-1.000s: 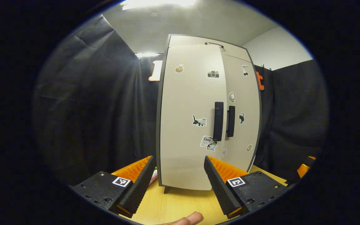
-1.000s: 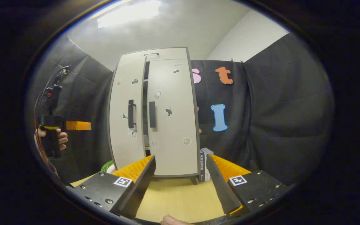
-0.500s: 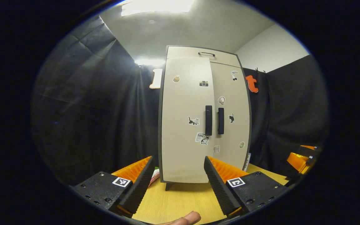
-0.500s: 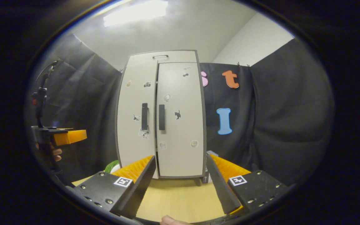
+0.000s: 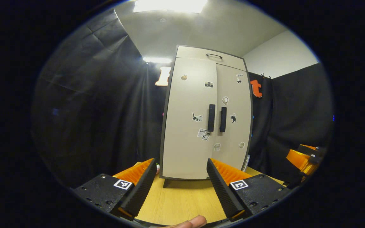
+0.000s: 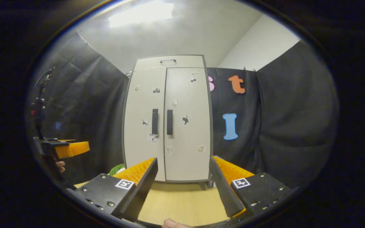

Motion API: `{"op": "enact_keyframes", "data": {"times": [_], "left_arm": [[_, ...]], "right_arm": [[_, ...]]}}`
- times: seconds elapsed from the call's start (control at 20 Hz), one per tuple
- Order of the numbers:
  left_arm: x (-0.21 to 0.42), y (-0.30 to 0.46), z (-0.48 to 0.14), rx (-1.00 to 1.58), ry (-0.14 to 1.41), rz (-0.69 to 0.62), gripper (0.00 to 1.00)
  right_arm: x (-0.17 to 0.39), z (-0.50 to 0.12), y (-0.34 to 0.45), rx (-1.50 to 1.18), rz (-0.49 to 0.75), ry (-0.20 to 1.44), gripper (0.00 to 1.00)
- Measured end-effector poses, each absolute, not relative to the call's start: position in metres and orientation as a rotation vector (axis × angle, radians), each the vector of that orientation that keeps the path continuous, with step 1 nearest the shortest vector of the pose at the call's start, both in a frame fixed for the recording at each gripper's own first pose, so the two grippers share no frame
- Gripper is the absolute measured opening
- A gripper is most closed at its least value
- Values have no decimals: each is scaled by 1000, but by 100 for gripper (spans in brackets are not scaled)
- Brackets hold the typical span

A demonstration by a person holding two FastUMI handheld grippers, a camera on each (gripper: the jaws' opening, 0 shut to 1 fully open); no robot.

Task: Grab one shoe with the right hand and put it into the shoe cabinet, grab the other shoe with the left hand and put it into the shoe cabinet; then close the right door with the right hand and the left door with the left hand.

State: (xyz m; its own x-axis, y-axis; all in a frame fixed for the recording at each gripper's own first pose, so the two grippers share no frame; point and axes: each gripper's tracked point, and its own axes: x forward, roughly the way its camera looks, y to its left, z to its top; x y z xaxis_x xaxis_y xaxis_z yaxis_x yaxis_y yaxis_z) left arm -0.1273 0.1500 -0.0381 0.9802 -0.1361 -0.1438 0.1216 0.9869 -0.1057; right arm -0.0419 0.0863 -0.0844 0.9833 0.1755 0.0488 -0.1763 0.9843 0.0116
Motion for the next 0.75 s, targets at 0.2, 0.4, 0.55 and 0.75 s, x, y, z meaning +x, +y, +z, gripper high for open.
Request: {"op": "enact_keyframes", "data": {"times": [0.2, 0.4, 0.55, 0.75], "left_arm": [[-125, 150, -46, -118, 171, -134, 97], [-124, 151, -49, -119, 177, -121, 97], [-125, 150, -49, -112, 171, -119, 96], [-126, 148, -52, -120, 181, -130, 96]], "right_arm": [[-37, -90, 80, 46, 167, -31, 97], [-40, -95, 83, 25, 179, -21, 97], [-43, -94, 87, 3, 190, -37, 97], [-46, -91, 79, 20, 160, -53, 95]]}}
